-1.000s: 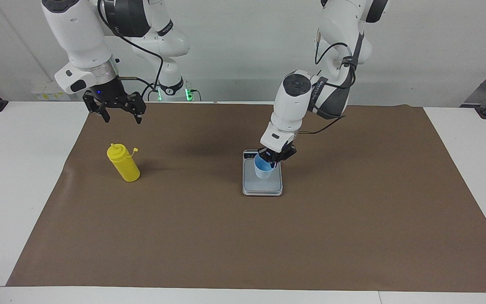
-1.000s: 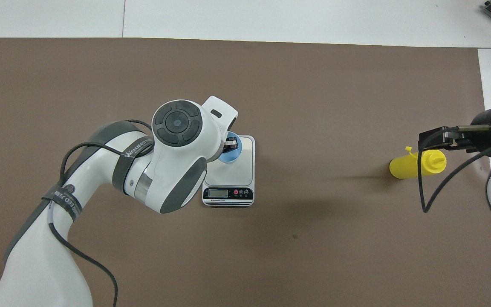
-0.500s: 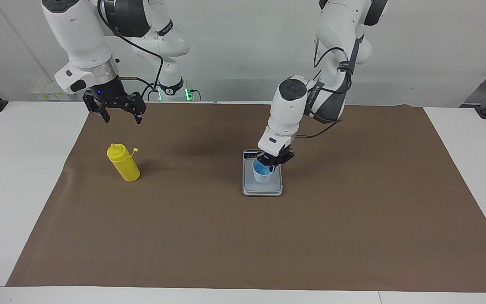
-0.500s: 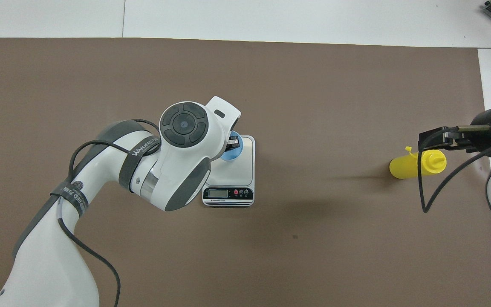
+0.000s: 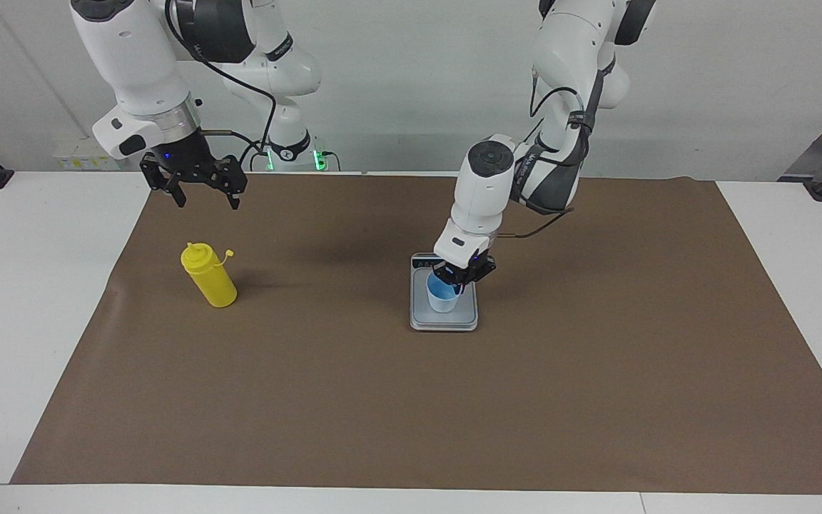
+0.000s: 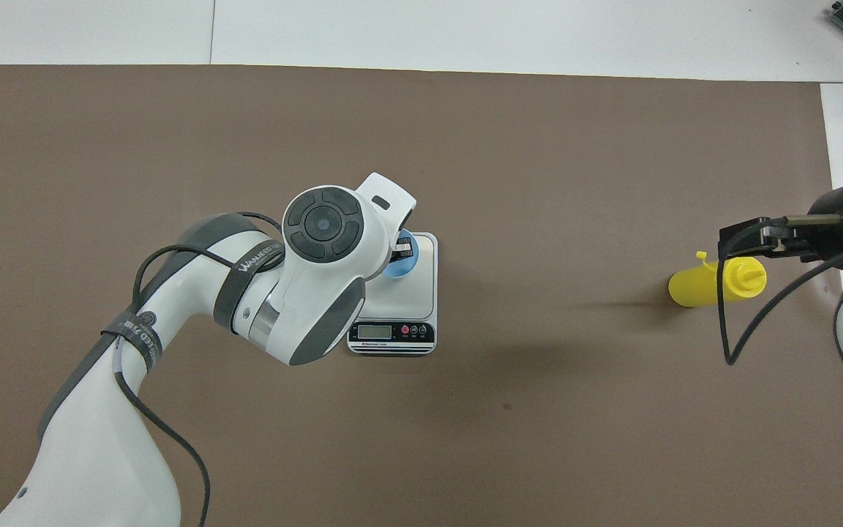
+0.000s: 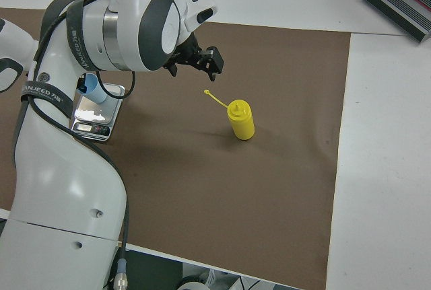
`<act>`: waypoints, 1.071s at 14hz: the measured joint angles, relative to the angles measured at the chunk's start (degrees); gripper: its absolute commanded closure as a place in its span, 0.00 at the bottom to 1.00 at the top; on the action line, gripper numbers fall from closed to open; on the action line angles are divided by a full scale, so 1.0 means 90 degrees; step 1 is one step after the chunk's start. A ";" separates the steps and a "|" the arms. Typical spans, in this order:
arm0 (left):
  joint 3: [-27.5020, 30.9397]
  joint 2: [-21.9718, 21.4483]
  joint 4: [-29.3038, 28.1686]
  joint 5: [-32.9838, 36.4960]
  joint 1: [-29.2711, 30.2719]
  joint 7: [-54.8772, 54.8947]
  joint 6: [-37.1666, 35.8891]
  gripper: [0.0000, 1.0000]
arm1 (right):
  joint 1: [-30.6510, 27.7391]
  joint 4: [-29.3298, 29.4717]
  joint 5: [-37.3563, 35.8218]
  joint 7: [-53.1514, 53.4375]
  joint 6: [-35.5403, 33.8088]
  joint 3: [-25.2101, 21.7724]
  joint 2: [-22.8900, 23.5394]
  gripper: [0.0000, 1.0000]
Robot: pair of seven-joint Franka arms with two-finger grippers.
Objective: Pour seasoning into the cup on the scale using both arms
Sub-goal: 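Lower the blue cup onto the scale and open the left gripper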
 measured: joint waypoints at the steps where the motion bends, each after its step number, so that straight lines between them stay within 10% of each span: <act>1: 0.0000 0.0000 -0.0001 0.0002 -0.0003 -0.0001 0.0002 0.96 | 0.0000 0.0000 0.0000 0.0000 0.0000 0.0000 0.0000 0.00; 9: 0.0001 0.0000 -0.0039 0.0007 -0.0011 -0.0002 -0.0004 0.95 | 0.0000 0.0000 0.0000 0.0000 0.0000 0.0000 0.0000 0.00; 10: 0.0001 0.0000 -0.0039 0.0007 -0.0011 -0.0002 -0.0005 0.87 | 0.0000 0.0000 0.0000 0.0000 0.0000 0.0000 0.0000 0.00; 12: 0.0001 0.0000 -0.0040 0.0008 -0.0012 -0.0002 -0.0006 0.15 | 0.0000 0.0000 0.0000 0.0000 0.0000 0.0000 0.0000 0.00; 15: 0.0004 0.0000 -0.0054 0.0012 -0.0012 -0.0002 -0.0013 0.00 | 0.0000 0.0000 0.0000 0.0000 0.0000 0.0000 0.0000 0.00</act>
